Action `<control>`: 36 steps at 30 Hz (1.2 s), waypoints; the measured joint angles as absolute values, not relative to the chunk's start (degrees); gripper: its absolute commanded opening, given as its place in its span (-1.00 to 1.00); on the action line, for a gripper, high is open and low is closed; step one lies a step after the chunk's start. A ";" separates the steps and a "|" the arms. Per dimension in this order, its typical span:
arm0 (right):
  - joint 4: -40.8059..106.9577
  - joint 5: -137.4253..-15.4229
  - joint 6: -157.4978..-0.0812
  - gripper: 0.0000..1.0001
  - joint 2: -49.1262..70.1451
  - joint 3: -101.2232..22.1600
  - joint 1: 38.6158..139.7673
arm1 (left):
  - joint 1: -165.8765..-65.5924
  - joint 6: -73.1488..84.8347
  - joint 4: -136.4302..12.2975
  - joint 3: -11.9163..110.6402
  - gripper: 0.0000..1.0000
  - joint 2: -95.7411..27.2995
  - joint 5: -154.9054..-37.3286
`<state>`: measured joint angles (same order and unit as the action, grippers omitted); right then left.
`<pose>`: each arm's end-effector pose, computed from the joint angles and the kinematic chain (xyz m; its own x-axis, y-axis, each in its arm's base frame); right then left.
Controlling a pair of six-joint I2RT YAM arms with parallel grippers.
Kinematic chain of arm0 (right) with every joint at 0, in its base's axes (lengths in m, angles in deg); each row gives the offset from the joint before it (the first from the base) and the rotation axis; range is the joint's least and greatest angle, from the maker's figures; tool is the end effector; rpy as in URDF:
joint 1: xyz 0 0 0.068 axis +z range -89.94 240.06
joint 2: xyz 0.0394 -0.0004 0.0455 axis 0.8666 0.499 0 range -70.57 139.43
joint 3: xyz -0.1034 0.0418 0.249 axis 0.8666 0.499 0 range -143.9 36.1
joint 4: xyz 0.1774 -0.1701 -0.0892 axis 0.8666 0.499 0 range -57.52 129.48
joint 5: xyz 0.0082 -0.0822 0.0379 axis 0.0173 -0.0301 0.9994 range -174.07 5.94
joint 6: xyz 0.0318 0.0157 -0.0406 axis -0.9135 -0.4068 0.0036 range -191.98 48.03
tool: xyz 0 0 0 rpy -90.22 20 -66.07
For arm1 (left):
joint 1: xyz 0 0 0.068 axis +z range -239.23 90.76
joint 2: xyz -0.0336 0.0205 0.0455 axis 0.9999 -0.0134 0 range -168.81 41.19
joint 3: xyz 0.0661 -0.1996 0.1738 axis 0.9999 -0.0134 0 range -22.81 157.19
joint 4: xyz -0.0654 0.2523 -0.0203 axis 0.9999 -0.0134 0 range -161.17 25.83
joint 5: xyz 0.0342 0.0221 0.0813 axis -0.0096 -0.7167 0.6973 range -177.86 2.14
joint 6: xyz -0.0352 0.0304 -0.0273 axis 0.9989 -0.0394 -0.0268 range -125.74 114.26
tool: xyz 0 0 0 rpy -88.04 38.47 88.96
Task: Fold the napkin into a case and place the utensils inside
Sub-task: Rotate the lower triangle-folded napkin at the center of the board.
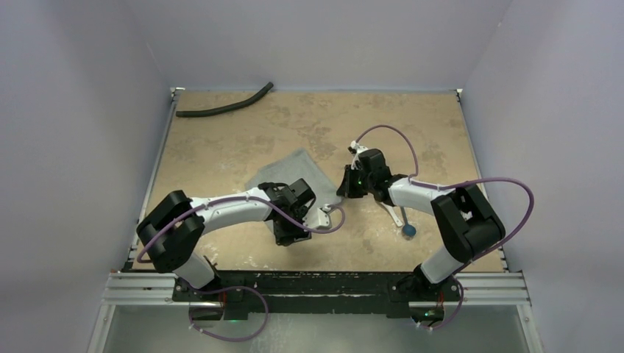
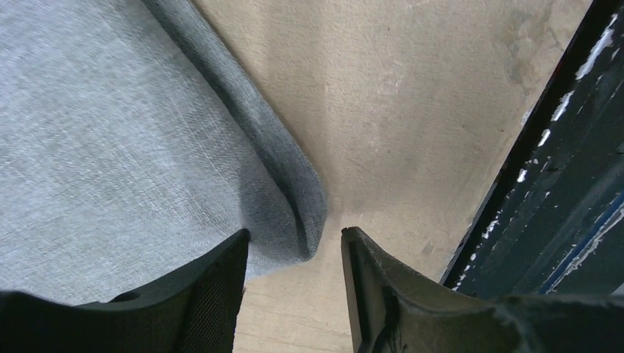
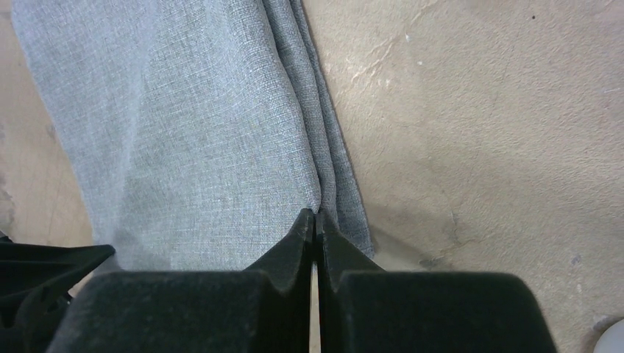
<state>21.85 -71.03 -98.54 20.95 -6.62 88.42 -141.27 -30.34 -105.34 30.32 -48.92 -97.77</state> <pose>0.2768 0.1587 0.1655 -0.7631 0.0832 -0.6409 -0.3102 0.8228 0.4763 0.1642 -0.2204 0.1713 -0.2151 0.9422 -0.2568 0.9765 0.2045 -0.0677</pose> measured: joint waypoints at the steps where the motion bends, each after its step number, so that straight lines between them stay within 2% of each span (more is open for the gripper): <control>1: 21.93 -71.03 -98.54 -0.99 20.95 -6.79 88.31 | -141.53 -30.31 -105.10 29.92 -0.08 -48.90 -97.33; 5: 22.00 -71.01 -98.54 -1.00 20.95 -7.23 88.01 | -142.07 -30.40 -104.03 28.04 -0.29 -48.90 -94.84; 11: 22.70 -71.03 -98.52 -1.00 20.95 -7.27 87.72 | -142.71 -31.95 -101.51 26.47 -0.71 -48.13 -90.58; 15: 23.18 -71.09 -98.45 -1.00 20.91 -7.27 87.68 | -143.12 -33.00 -100.84 26.14 -0.87 -47.76 -88.33; 23: 23.97 -72.19 -97.69 -0.97 20.85 -7.27 87.64 | -143.52 -35.69 -101.14 26.67 -0.94 -47.72 -86.84; 24: 24.10 -72.64 -97.43 -0.90 20.87 -7.27 87.64 | -143.67 -36.04 -101.43 27.10 -0.93 -47.72 -86.88; 26: 24.34 -73.39 -97.17 -0.61 20.87 -7.27 87.62 | -144.11 -36.81 -101.99 28.04 -0.93 -47.72 -86.99; 31: 26.61 -74.37 -96.95 -0.21 20.39 -7.49 87.35 | -145.83 -38.55 -102.10 29.05 -0.92 -47.98 -87.63; 33: 29.30 -74.76 -96.97 -0.14 18.92 -8.26 87.13 | -146.36 -39.45 -101.99 29.05 -0.87 -48.66 -87.60; 36: 32.16 -75.55 -96.86 -0.14 15.29 -10.57 86.96 | -146.62 -39.93 -101.86 29.05 -0.75 -49.86 -87.60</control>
